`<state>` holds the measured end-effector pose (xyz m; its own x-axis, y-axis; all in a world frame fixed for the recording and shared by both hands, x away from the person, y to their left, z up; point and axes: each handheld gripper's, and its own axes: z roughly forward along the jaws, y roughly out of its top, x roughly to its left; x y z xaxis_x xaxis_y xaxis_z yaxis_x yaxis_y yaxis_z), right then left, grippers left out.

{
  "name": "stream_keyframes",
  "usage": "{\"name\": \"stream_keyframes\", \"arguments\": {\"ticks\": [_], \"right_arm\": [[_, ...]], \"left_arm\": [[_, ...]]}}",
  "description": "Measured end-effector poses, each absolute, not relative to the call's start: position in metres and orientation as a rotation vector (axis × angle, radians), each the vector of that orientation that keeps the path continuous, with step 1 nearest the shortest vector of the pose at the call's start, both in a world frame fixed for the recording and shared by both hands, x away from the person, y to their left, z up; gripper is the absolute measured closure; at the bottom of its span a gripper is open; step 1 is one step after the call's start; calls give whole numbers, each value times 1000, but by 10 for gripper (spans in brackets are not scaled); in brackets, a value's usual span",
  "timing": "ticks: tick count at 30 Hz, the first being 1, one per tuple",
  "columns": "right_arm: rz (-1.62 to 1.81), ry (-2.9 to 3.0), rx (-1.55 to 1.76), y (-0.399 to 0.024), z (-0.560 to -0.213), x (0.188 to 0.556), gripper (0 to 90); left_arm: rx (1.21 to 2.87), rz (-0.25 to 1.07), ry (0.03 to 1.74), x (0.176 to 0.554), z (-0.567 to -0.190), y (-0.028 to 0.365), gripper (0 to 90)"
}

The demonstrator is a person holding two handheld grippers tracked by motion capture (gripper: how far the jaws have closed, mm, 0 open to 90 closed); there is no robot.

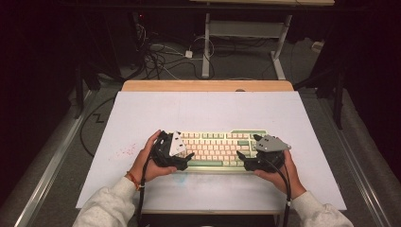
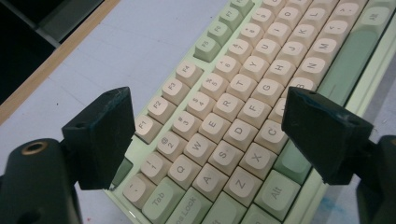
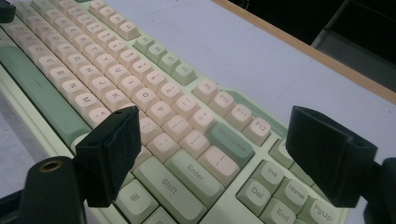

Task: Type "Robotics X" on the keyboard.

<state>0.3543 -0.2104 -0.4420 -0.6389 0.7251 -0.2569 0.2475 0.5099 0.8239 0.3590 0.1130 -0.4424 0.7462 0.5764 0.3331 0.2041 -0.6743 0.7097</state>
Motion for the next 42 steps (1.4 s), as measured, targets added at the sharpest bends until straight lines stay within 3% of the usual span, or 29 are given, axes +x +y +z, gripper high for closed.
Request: {"name": "stream_keyframes", "arguments": {"ticks": [42], "right_arm": [[1027,2064,737,-212,-424,333,200]], "left_arm": [[2157,848,581,332,-426,129,191]]}}
